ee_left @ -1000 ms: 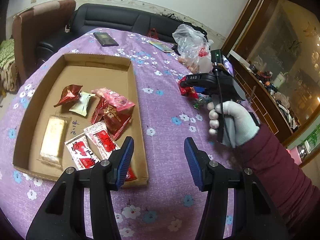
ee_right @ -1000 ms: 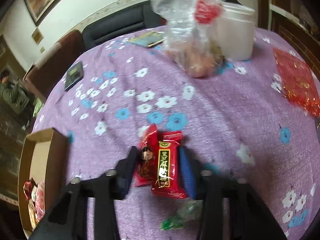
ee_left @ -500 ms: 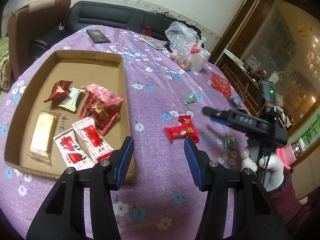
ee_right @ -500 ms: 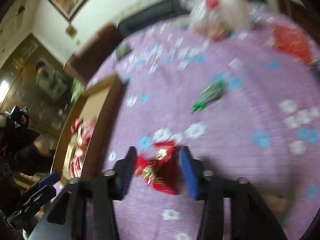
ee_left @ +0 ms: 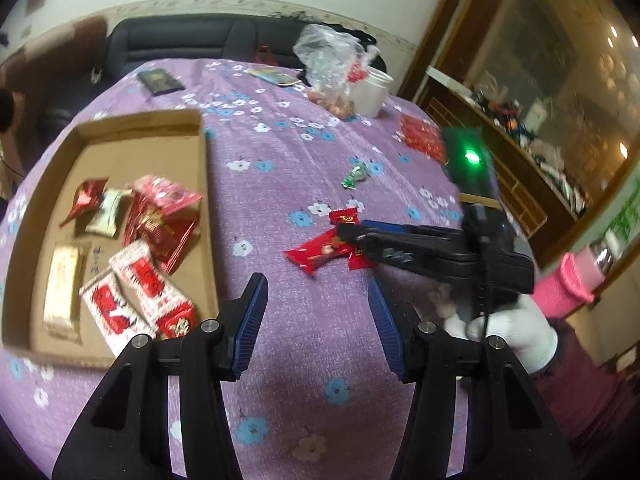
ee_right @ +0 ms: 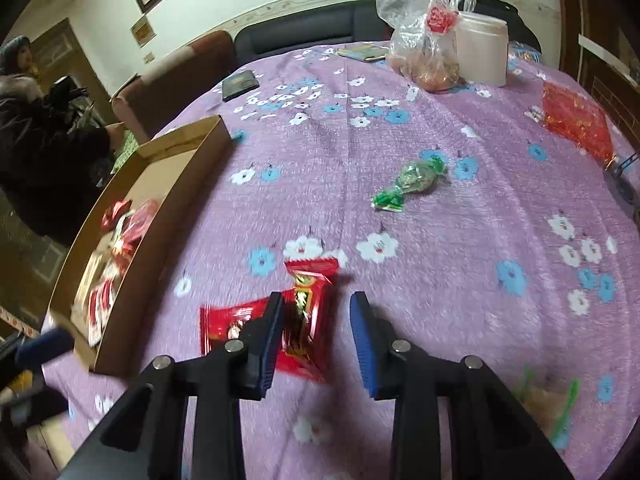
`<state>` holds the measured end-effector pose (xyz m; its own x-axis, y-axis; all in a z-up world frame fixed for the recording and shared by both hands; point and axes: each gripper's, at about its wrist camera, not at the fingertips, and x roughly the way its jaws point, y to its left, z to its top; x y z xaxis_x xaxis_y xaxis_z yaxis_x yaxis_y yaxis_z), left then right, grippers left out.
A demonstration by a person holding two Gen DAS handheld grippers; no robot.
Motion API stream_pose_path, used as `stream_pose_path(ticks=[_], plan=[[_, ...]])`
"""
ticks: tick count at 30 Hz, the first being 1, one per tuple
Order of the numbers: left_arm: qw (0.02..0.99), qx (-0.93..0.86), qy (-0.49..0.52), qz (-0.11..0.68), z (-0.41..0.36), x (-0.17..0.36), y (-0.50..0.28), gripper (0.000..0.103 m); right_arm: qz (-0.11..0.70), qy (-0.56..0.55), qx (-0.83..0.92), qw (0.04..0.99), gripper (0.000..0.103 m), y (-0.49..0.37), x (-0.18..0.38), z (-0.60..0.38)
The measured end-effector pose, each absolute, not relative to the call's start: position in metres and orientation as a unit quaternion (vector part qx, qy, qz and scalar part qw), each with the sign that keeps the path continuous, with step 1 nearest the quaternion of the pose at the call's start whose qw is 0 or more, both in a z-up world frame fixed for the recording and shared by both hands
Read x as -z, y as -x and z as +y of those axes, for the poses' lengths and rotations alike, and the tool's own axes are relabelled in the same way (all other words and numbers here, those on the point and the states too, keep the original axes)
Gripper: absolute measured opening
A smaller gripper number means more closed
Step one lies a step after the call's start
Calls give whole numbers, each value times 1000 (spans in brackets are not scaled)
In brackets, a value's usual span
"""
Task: Organize snacks
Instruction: 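Grasp the red packet with the black label with the right gripper, then grasp the red packet with the round gold logo with the left gripper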
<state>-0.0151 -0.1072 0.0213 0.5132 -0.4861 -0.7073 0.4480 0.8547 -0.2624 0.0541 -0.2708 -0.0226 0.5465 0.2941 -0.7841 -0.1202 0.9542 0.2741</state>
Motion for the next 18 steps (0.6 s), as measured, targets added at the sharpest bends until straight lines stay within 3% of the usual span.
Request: stream_pose_path(ticks=[3,6,18], plan=[[869,282,-23,406,-125,-18,12,52,455,-32,-114,883,35,-49,24,-252],[865,285,-67,407,-142,-9,2,52,456,-26,-108,883,22,-42,25,-256],[843,283,-172,423,-191,23,-41,52,435,-112,-106,887,22,-27,27,-315]])
